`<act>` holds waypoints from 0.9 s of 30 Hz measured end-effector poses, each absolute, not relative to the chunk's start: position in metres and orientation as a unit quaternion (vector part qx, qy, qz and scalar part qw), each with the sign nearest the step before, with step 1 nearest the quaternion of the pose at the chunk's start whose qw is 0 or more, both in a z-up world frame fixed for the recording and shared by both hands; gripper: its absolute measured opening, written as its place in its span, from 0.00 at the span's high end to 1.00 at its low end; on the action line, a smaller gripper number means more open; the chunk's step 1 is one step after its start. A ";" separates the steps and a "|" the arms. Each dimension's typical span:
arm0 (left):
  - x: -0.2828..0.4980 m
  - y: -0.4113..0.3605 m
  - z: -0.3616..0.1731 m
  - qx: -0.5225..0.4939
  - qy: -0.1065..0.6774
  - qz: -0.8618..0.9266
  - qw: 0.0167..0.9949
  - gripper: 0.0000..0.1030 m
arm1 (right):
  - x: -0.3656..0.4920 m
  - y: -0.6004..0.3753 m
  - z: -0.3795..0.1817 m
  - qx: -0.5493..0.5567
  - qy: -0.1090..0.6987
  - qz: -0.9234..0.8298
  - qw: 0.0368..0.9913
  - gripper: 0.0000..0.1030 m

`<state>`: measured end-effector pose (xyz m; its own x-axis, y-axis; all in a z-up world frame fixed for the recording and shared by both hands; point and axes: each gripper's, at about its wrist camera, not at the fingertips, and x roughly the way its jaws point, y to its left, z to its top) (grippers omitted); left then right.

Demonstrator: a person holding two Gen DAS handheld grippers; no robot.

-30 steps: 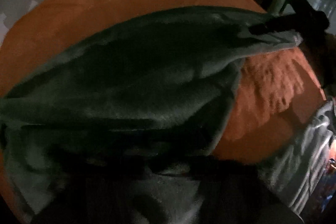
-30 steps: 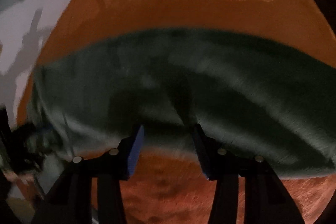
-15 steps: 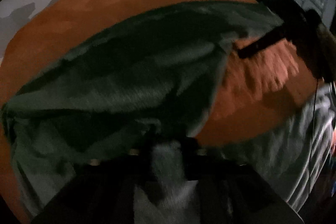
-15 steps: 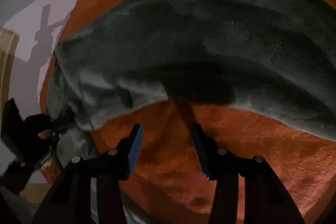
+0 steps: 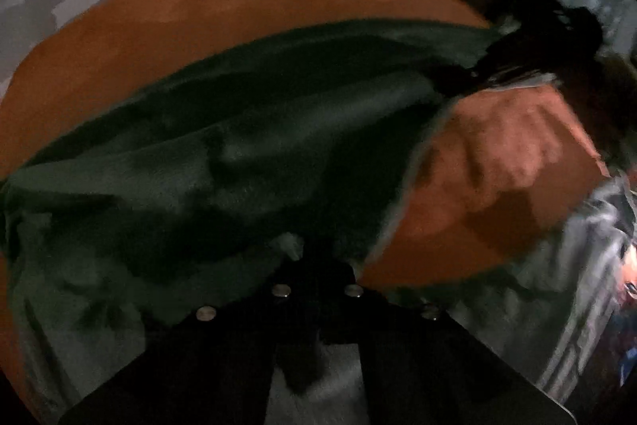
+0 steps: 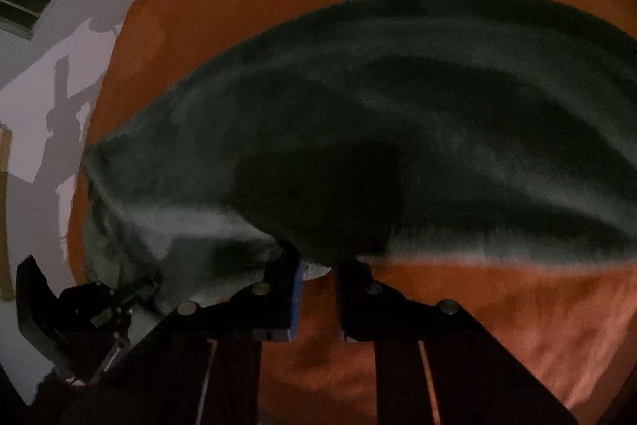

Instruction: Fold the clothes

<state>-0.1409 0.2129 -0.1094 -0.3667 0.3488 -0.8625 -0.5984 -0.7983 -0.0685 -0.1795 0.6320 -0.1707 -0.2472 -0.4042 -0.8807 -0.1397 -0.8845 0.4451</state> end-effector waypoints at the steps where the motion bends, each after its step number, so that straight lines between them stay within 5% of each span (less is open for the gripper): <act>1: -0.133 0.209 -0.106 -0.476 0.130 0.817 0.299 1.00 | -0.176 0.639 -0.168 0.613 -0.214 -0.757 0.083 0.88; 5: -0.127 0.216 -0.122 -0.482 0.167 0.810 0.289 1.00 | -0.175 0.665 -0.165 0.642 -0.154 -0.749 0.054 0.82; 9: -0.142 0.235 -0.118 -0.481 0.150 0.812 0.296 0.91 | -0.178 0.681 -0.173 0.640 -0.227 -0.731 0.062 0.64; 11: -0.146 0.238 -0.110 -0.483 0.149 0.810 0.298 0.55 | -0.176 0.686 -0.174 0.636 -0.240 -0.731 0.062 0.56; 13: -0.156 0.253 -0.115 -0.483 0.169 0.807 0.294 0.41 | -0.177 0.688 -0.172 0.637 -0.195 -0.746 0.016 0.56; 15: -0.159 0.260 -0.129 -0.485 0.195 0.801 0.293 0.47 | -0.177 0.700 -0.163 0.614 -0.182 -0.768 -0.017 0.56; 16: -0.160 0.263 -0.136 -0.486 0.208 0.797 0.292 0.99 | -0.179 0.705 -0.159 0.609 -0.168 -0.775 -0.027 0.56; 20: -0.138 0.252 -0.143 -0.469 0.219 0.801 0.302 0.97 | -0.190 0.724 -0.142 0.585 -0.109 -0.800 -0.069 0.56; 25: -0.117 0.233 -0.128 -0.458 0.203 0.806 0.315 0.97 | -0.167 0.699 -0.132 0.573 -0.152 -0.806 0.000 0.55; 27: -0.117 0.228 -0.119 -0.453 0.190 0.807 0.329 0.97 | -0.149 0.675 -0.133 0.576 -0.149 -0.801 0.058 0.43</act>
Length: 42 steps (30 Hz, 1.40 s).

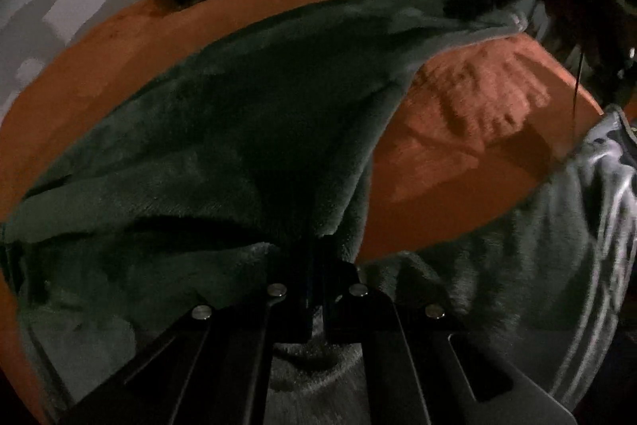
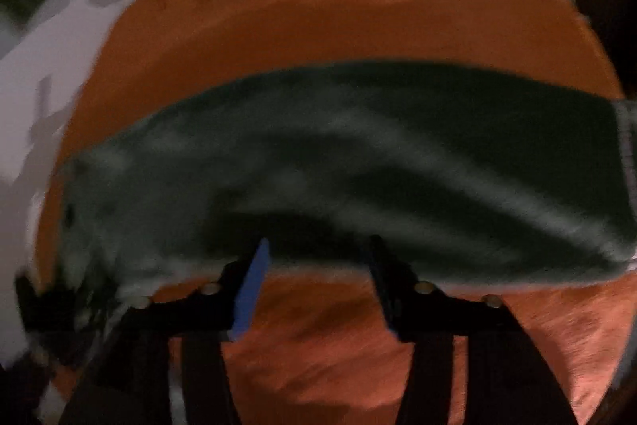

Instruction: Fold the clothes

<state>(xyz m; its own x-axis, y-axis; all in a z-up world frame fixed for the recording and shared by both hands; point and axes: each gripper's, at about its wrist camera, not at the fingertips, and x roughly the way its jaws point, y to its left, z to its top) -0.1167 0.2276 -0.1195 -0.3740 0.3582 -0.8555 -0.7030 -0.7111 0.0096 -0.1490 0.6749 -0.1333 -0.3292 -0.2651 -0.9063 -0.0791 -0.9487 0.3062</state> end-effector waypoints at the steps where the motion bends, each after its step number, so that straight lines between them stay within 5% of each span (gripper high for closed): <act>1: -0.117 0.223 -0.114 -0.448 0.182 0.808 0.337 0.97 | -0.145 0.664 -0.138 0.586 -0.143 -0.794 0.076 0.43; 6: -0.117 0.208 -0.106 -0.445 0.143 0.804 0.367 0.97 | -0.154 0.602 -0.176 0.640 -0.115 -0.747 0.141 0.43; 9: -0.109 0.199 -0.111 -0.452 0.139 0.800 0.368 0.97 | -0.177 0.617 -0.170 0.619 -0.088 -0.778 0.062 0.43; 12: -0.103 0.199 -0.128 -0.470 0.164 0.790 0.357 0.97 | -0.190 0.651 -0.161 0.589 -0.141 -0.796 0.010 0.43; 17: -0.097 0.184 -0.111 -0.468 0.141 0.798 0.352 0.95 | -0.188 0.644 -0.166 0.634 -0.160 -0.756 0.029 0.43; 23: -0.119 0.104 -0.080 -0.478 0.010 0.840 0.256 0.55 | -0.148 0.627 -0.152 0.605 -0.165 -0.777 0.060 0.43; 31: -0.111 -0.076 -0.073 -0.530 -0.105 0.841 -0.035 0.51 | -0.191 0.630 -0.206 0.656 -0.111 -0.746 -0.028 0.27; 37: -0.034 -0.189 -0.090 -0.544 -0.267 0.787 -0.114 0.46 | -0.116 0.623 -0.116 0.520 -0.130 -0.844 0.035 0.27; 40: -0.030 -0.193 -0.100 -0.529 -0.359 0.765 -0.075 0.46 | -0.064 0.629 -0.068 0.445 -0.087 -0.891 0.031 0.27; 42: -0.042 -0.179 -0.102 -0.537 -0.354 0.764 -0.054 0.46 | -0.046 0.648 -0.040 0.412 -0.115 -0.903 0.040 0.27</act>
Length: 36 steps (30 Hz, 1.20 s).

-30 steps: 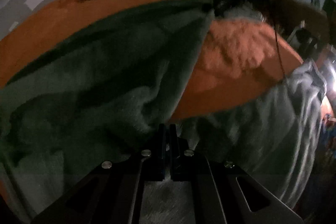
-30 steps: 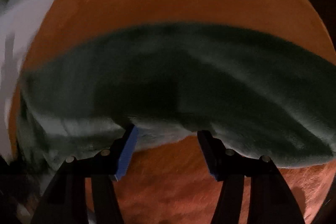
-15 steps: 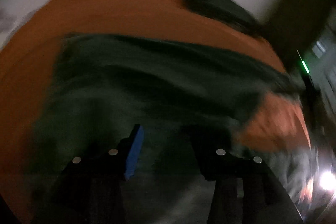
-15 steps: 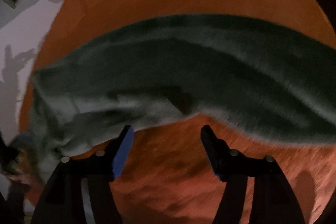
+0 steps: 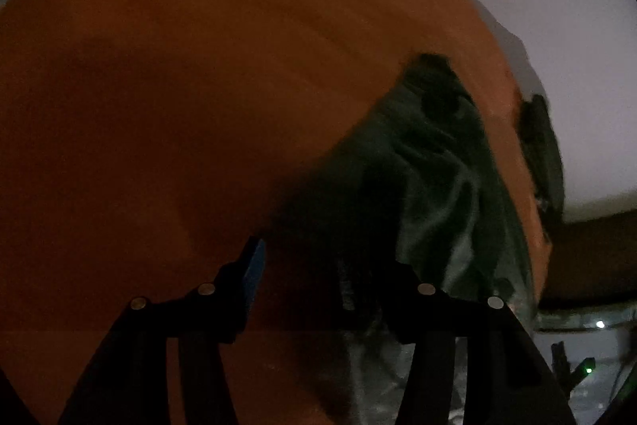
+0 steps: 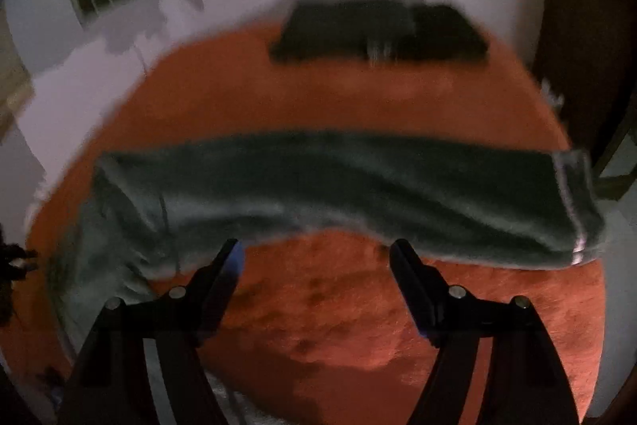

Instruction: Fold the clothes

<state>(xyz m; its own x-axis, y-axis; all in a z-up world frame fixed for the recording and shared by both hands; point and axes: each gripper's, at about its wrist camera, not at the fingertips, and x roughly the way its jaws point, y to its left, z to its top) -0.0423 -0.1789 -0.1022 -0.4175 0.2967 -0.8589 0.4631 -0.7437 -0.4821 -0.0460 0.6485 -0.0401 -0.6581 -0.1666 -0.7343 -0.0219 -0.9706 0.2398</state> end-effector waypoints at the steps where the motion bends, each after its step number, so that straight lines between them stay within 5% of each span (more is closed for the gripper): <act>1: -0.052 -0.169 -0.104 0.544 0.344 -0.764 0.042 0.46 | -0.035 0.658 -0.027 0.397 -0.144 -0.905 0.050 0.27; 7: -0.094 -0.141 -0.149 0.612 0.314 -0.723 0.056 0.46 | 0.006 0.711 0.008 0.423 -0.306 -0.851 0.059 0.25; 10: -0.097 -0.134 -0.152 0.610 0.276 -0.738 0.085 0.85 | 0.035 0.720 0.003 0.449 -0.312 -0.837 0.024 0.25; 11: -0.096 -0.132 -0.150 0.608 0.267 -0.743 0.082 0.87 | 0.046 0.722 0.001 0.458 -0.310 -0.833 0.009 0.25; 22: -0.032 -0.201 -0.124 0.530 0.356 -0.767 0.062 0.91 | 0.189 0.734 -0.048 0.458 -0.374 -0.797 -0.125 0.25; 27: -0.030 -0.206 -0.127 0.522 0.387 -0.760 0.000 0.84 | 0.242 0.737 -0.094 0.466 -0.414 -0.764 -0.169 0.25; 29: -0.017 -0.206 -0.129 0.512 0.414 -0.753 -0.011 0.64 | 0.266 0.736 -0.104 0.461 -0.426 -0.755 -0.188 0.25; 32: 0.000 -0.204 -0.141 0.496 0.445 -0.746 -0.017 0.46 | 0.315 0.739 -0.115 0.440 -0.445 -0.742 -0.241 0.25; 36: 0.002 -0.196 -0.162 0.497 0.481 -0.722 -0.023 0.46 | 0.379 0.750 -0.139 0.402 -0.492 -0.708 -0.310 0.25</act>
